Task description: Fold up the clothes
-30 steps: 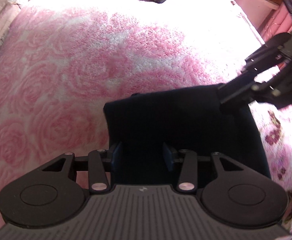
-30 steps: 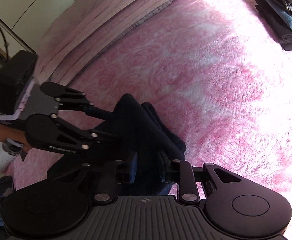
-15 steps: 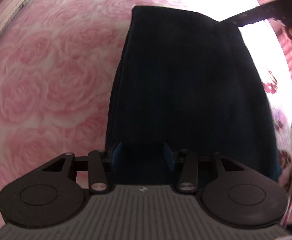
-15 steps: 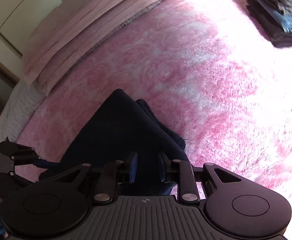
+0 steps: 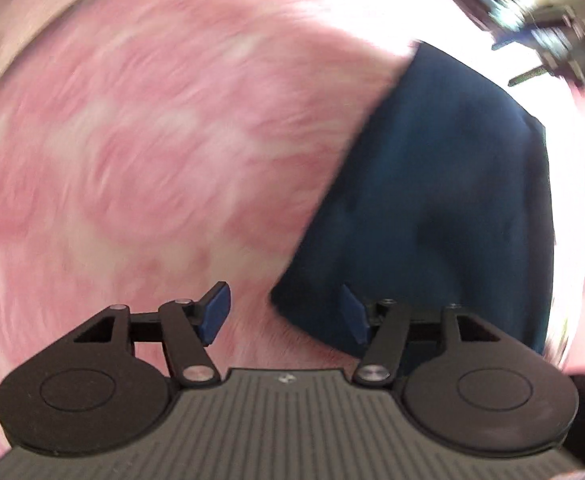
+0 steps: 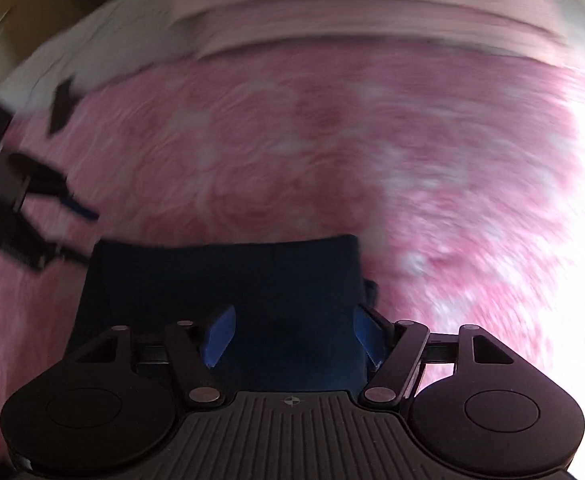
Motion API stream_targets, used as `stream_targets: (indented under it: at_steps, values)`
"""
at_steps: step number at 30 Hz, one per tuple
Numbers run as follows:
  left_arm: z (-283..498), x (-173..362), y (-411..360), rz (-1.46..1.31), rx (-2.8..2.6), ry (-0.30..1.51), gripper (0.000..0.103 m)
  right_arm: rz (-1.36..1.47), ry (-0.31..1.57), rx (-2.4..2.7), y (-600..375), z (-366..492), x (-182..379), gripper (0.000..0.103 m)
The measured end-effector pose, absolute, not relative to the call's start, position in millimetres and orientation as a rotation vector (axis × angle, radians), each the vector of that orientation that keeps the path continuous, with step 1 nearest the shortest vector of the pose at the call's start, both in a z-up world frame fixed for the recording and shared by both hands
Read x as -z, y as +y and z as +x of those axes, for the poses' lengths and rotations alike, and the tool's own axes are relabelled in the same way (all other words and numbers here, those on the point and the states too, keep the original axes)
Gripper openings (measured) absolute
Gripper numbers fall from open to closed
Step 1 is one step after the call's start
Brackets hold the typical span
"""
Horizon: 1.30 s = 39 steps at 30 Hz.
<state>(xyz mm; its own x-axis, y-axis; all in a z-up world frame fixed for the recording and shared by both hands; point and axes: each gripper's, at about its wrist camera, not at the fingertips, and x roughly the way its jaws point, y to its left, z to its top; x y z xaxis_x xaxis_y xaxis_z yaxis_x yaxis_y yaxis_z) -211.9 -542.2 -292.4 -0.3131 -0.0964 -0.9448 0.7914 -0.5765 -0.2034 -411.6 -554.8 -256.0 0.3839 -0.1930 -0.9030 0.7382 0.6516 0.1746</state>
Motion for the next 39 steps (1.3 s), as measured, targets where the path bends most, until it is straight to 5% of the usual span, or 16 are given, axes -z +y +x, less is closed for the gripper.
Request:
stream_targets:
  at_steps: [6, 16, 19, 25, 31, 39]
  values:
    - [-183, 329, -551, 1.093, 1.778, 1.442, 0.057, 0.592, 1.249, 0.31, -647, -366, 301, 0.069]
    - [-175, 355, -550, 0.912, 1.724, 1.654, 0.058, 0.718, 1.561, -0.108, -714, -323, 378, 0.07]
    - [-183, 361, -554, 0.915, 1.729, 1.652, 0.061, 0.746, 1.609, -0.186, -713, -319, 391, 0.077]
    - [-189, 368, -559, 0.924, 1.762, 1.652, 0.062, 0.831, 1.638, -0.273, -708, -324, 407, 0.076]
    - [-201, 342, -556, 0.986, 1.858, 1.51, 0.022, 0.805, 1.564, -0.254, -696, -336, 383, 0.039]
    - [-217, 228, -510, 1.017, 2.091, 0.943, 0.018, 0.477, 1.333, -0.103, -664, -357, 255, 0.033]
